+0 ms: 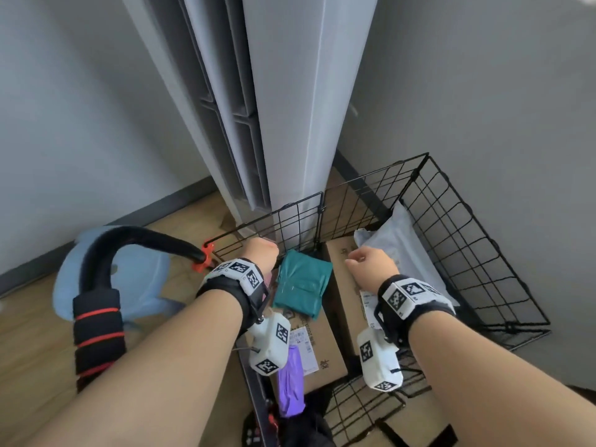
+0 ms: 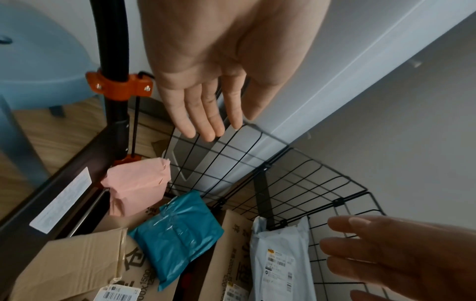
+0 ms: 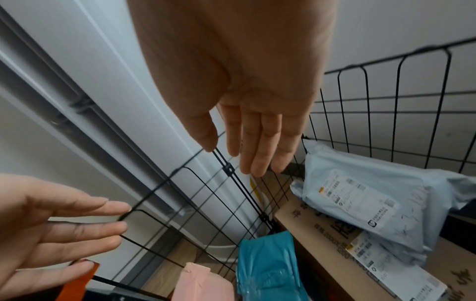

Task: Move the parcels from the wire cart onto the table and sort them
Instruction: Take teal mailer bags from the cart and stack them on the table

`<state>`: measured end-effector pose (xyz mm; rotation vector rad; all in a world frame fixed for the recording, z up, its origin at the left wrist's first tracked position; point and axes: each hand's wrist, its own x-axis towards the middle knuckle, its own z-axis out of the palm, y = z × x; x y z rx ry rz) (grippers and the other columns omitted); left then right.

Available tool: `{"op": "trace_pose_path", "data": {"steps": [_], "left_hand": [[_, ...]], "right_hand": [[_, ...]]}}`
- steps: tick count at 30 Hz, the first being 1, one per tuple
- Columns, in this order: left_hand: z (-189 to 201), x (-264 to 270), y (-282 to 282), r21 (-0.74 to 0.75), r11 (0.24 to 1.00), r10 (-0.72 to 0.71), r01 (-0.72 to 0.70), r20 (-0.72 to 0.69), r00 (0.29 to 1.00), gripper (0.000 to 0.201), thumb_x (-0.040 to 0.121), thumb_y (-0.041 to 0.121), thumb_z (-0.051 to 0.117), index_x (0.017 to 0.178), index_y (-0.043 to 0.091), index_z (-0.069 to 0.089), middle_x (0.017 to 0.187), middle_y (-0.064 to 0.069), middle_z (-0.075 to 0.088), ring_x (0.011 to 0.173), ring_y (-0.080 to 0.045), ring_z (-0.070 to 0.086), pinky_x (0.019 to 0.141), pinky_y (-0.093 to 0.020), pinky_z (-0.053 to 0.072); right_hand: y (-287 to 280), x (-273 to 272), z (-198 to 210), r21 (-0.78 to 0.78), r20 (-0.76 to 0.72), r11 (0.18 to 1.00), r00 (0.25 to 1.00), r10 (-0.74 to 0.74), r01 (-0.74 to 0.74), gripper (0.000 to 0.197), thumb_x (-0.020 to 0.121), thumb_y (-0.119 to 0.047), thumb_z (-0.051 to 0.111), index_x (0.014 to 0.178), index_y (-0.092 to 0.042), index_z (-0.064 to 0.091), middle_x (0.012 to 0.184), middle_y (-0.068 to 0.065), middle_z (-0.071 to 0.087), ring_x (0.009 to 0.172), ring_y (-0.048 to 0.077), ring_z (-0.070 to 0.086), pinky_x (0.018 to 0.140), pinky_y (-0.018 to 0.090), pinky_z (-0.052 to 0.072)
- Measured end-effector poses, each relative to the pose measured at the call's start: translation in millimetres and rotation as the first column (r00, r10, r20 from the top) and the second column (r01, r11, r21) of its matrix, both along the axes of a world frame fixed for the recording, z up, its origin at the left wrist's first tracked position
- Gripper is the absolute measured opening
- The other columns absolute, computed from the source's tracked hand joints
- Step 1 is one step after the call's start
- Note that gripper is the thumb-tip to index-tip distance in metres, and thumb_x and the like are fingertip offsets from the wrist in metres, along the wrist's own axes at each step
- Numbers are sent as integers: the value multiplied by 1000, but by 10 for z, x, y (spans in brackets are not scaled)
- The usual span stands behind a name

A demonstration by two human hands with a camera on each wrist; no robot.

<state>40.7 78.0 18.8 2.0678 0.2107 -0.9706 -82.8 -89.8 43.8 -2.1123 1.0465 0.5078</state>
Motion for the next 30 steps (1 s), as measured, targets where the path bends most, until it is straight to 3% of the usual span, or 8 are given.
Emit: {"op": "trace_pose_path", "data": {"steps": [4, 9, 16, 18, 20, 22, 26, 30], "left_hand": [[-607, 59, -94, 99, 991, -96, 92, 34, 995, 31, 95, 7, 47, 122, -2, 59, 124, -23, 61, 64, -8, 48, 50, -8, 39], [-1259, 27, -216, 108, 987, -115, 122, -69, 991, 30, 95, 9, 48, 121, 0, 61, 125, -21, 61, 112, -33, 61, 66, -15, 40], [-1887, -163, -12, 268, 949, -138, 165, -118, 983, 29, 96, 9, 47, 119, 1, 62, 124, -16, 61, 118, -31, 55, 69, -19, 42], [-2052, -236, 111, 310, 934, -125, 175, -174, 977, 21, 96, 7, 43, 95, 1, 63, 100, -15, 62, 103, -29, 56, 79, -29, 41], [-2210, -277, 182, 310, 941, -76, 136, -196, 978, 19, 91, 9, 51, 73, 8, 57, 77, -10, 52, 85, -23, 50, 75, -28, 35], [-2370, -271, 196, 280, 960, 26, 15, -141, 990, 7, 89, 11, 58, 86, 11, 64, 85, -7, 55, 85, -20, 50, 78, -29, 38], [-2557, -164, 81, 168, 986, 26, 7, -195, 981, 32, 88, 22, 58, 119, 15, 63, 104, -7, 63, 96, -26, 61, 93, -39, 50], [-2745, -67, -94, 101, 995, 40, -15, -253, 967, 49, 91, 19, 57, 137, 10, 46, 123, -10, 57, 113, -32, 57, 100, -48, 47]], "right_hand": [[-196, 60, -537, 51, -46, 998, 998, -32, 34, 34, 92, -24, 52, 124, -15, 61, 125, 7, 62, 116, 24, 57, 97, 32, 44], [-333, 74, -1230, 128, -107, 984, 988, -109, 122, 34, 90, -23, 55, 122, -13, 61, 117, 9, 65, 109, 27, 61, 98, 39, 48], [-202, 37, -2011, 218, -229, 964, 968, -99, 150, 29, 87, -24, 57, 114, -13, 64, 108, 11, 69, 101, 28, 64, 92, 43, 53], [-103, 27, -2166, 240, -270, 964, 962, -49, 116, 34, 88, -24, 56, 119, -13, 61, 113, 11, 67, 103, 28, 63, 93, 41, 52], [-16, 44, -2307, 242, -289, 965, 957, -25, 99, 41, 90, -25, 56, 128, -11, 54, 120, 12, 63, 106, 29, 62, 93, 38, 51], [13, 101, -2435, 236, -274, 967, 962, -26, 94, 46, 91, -24, 56, 134, -8, 47, 121, 12, 61, 105, 28, 60, 86, 29, 47], [-32, 292, -2684, 229, -251, 960, 963, -100, 160, 44, 88, -23, 61, 126, -5, 46, 104, 8, 60, 84, 21, 54, 73, 29, 43], [-50, 434, -2932, 322, -231, 877, 928, -293, 357, 52, 81, -26, 71, 126, -7, 51, 116, 7, 62, 95, 23, 61, 87, 39, 53]]}}
